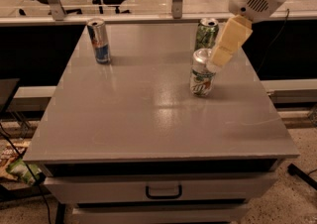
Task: Move redbull can near 7up can
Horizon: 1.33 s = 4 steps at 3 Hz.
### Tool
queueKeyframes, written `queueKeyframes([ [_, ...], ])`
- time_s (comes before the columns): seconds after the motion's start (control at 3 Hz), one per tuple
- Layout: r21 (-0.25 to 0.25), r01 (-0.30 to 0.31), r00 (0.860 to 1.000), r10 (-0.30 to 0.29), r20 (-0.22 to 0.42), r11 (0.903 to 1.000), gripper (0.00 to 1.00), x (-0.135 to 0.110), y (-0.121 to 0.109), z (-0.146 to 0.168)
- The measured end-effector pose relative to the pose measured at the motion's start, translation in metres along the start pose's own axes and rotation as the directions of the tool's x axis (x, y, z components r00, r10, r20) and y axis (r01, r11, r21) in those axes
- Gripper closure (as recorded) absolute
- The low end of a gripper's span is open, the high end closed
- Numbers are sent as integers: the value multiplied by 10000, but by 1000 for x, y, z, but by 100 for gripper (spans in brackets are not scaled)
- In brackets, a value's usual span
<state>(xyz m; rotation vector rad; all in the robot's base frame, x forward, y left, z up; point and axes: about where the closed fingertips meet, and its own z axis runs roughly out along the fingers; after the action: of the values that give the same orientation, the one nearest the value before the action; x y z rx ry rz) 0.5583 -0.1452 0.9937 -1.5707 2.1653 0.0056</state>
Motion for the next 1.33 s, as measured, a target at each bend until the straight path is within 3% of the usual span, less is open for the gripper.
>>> queueKeyframes([
  [0.33, 124, -262, 9985, 256, 475, 9996, 0, -53, -31, 24],
  [0.67, 44, -538, 9944, 532, 918, 9985, 0, -110, -45, 59],
  [1.33, 238, -1390, 9803, 1342, 1449, 9900, 0, -191, -63, 131],
])
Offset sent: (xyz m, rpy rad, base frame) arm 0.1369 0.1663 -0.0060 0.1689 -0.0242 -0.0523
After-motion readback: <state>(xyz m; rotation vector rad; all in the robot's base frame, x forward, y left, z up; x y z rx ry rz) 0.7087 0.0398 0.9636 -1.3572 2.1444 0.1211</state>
